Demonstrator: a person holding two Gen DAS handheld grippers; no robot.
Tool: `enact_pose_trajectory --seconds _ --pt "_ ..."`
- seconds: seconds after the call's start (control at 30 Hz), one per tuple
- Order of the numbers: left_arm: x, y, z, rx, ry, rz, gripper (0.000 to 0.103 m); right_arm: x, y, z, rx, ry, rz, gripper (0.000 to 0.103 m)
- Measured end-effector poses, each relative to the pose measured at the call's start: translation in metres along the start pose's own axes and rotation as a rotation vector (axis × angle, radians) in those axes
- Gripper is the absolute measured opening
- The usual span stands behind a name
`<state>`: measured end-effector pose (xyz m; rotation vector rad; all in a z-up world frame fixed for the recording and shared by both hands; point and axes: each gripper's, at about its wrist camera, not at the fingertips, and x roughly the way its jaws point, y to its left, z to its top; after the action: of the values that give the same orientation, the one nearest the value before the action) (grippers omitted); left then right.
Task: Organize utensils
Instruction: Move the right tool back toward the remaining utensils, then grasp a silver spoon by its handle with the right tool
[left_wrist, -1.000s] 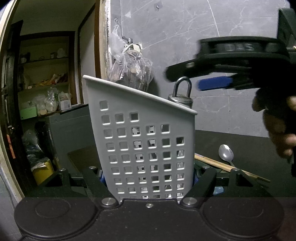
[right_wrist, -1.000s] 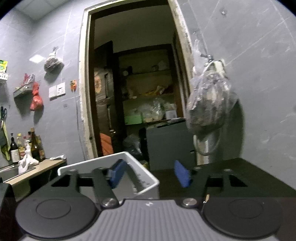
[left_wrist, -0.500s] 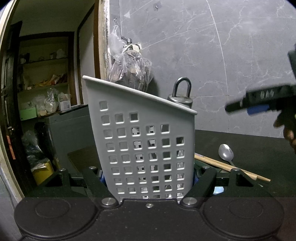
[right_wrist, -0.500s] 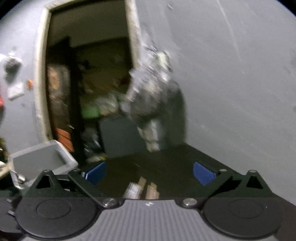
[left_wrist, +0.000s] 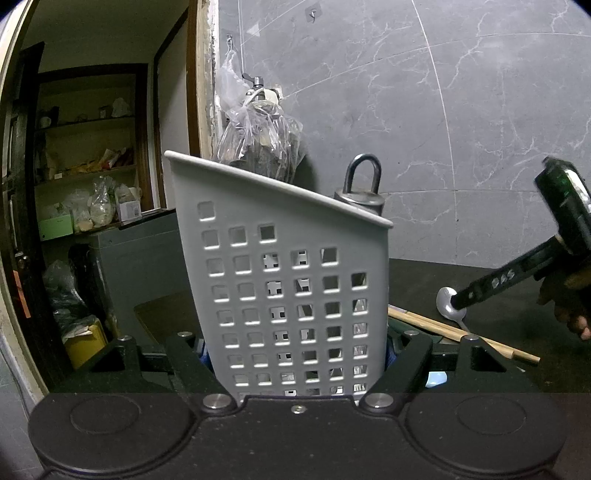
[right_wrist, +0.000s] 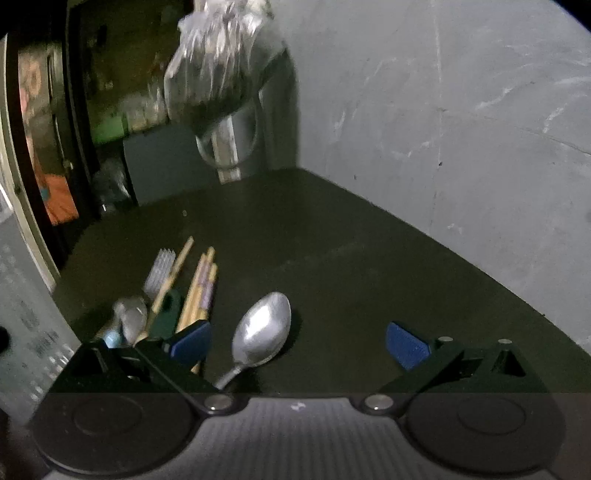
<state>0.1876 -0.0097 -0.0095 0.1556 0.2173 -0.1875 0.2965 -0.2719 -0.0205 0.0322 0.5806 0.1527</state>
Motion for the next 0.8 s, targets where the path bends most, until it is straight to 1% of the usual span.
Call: enact_pose_trajectory --seconds 0.1,0.17,0.3,0.47,0.53,0.63,0.8 --pt "0.000 0.000 0.000 0.001 0.001 0.000 0.077 0.012 0.008 0.000 -0.068 0.033 -0.054 0.103" --pt "0.000 0.000 0.000 0.000 0.000 0.001 0.077 0.019 0.012 -0.001 -0.101 0.045 -0.072 0.103" --pt "0.000 0.000 0.000 0.001 0.000 0.001 0.077 0.026 0.013 0.001 -0.114 0.061 -0.063 0.103" --pt "0.000 0.000 0.000 0.000 0.001 0.001 0.077 0.033 0.018 0.007 -0.139 0.062 -0.048 0.102" --pt "0.000 0.000 0.000 0.000 0.000 0.001 0.077 0.036 0.021 0.010 -0.149 0.057 -0.030 0.100" --pt "0.000 0.000 0.000 0.001 0.000 0.001 0.077 0.039 0.025 0.012 -0.154 0.063 0.014 0.093" --pt "0.000 0.000 0.000 0.000 0.000 0.000 0.077 0.040 0.024 0.012 -0.146 0.064 0.048 0.085"
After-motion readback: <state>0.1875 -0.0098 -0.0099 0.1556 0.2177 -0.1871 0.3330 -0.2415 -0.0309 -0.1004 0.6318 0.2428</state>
